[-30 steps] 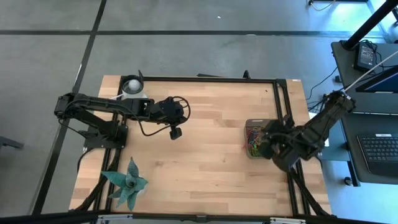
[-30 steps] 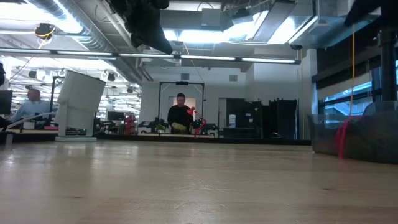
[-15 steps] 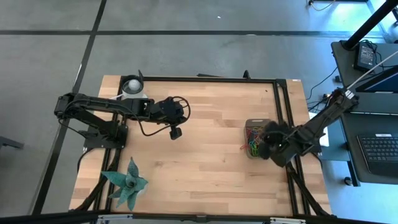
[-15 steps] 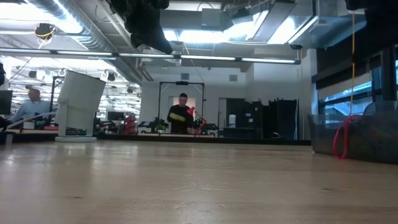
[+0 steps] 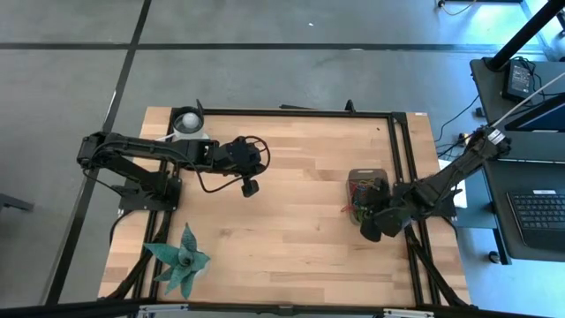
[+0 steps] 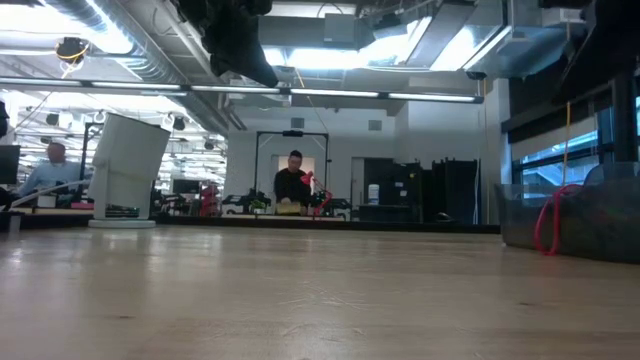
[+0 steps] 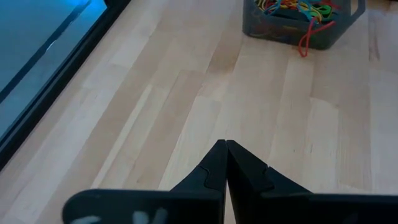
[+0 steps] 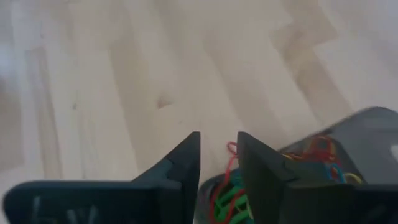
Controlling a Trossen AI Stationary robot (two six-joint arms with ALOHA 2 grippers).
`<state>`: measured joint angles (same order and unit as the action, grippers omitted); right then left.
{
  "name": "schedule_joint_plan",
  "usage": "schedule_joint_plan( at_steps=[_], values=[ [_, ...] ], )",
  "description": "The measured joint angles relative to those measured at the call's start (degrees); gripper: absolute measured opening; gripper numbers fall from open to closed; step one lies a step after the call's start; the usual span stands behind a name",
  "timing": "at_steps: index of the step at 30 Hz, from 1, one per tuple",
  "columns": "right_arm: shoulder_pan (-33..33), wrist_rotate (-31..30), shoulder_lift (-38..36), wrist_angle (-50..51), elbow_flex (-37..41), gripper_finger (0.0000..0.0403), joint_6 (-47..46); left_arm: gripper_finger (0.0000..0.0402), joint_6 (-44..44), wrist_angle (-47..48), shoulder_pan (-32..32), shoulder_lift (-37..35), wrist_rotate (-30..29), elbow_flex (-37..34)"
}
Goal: Pick and place rubber bands into bin
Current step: Put the red rubber band into the black bin
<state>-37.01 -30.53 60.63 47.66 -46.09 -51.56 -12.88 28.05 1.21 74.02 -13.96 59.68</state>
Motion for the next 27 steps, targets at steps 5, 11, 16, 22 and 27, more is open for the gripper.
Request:
schedule_joint_plan(
  at_steps=[5, 11, 16, 22, 27],
  values=[
    [5.4, 9.2, 4.6, -1.2, -1.8, 0.0122, 7.7, 0.0006, 0.0, 0.0, 0.0, 0.0, 0.0, 0.0],
    [10.0, 12.6, 11.9, 1.8, -4.2, 0.0123, 14.3, 0.0006, 0.1, 0.0, 0.0, 0.0, 0.1, 0.0],
    [12.0, 14.1, 15.3, 5.9, -4.3, 0.0123, 14.8, 0.0006, 0.1, 0.0, 0.0, 0.0, 0.1, 0.0],
    [12.4, 15.4, 16.3, 6.8, -4.3, 0.0123, 16.8, 0.0006, 0.1, 0.1, 0.0, 0.0, 0.1, 0.0],
    [12.4, 15.3, 16.3, 9.3, -4.3, 0.0123, 17.4, 0.0006, 0.1, 0.2, 0.0, 0.0, 0.1, 0.0]
  ],
)
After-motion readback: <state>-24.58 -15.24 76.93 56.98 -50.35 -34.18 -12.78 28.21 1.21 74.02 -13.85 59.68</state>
